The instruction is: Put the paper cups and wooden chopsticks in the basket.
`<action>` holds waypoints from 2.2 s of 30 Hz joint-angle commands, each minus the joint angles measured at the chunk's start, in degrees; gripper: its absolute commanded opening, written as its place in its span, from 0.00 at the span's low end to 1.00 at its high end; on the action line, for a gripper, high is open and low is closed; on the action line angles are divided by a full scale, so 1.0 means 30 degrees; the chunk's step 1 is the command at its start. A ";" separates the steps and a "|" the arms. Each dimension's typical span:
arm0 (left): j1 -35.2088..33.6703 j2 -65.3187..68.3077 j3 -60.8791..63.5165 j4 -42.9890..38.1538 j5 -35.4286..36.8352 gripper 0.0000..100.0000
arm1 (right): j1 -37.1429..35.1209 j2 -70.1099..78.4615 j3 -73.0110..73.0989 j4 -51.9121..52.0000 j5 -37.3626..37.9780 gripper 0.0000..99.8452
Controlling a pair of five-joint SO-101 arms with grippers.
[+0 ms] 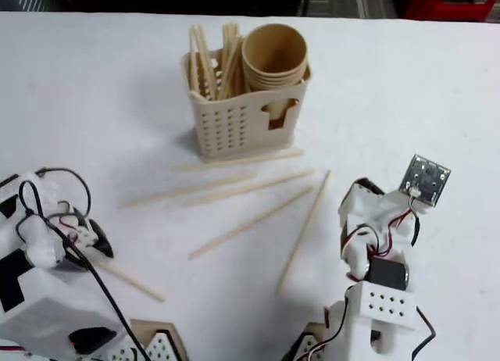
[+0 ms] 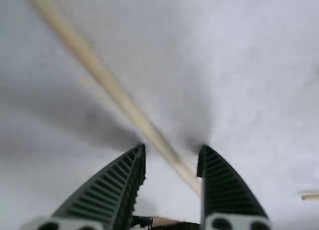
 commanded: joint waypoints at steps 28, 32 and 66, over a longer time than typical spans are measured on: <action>0.5582 0.0425 -2.1333 0.9231 0.0205 0.02 | -0.0044 -0.0278 -0.0205 -0.0454 -0.0059 0.02; 0.7223 0.0425 -2.5143 0.9201 0.0205 0.02 | -0.0044 -0.0278 -0.0205 -0.0454 -0.0059 0.02; 1.7216 0.2154 -3.2733 -0.0762 0.0147 0.11 | -0.0044 -0.0278 -0.0234 -0.0484 -0.0176 0.02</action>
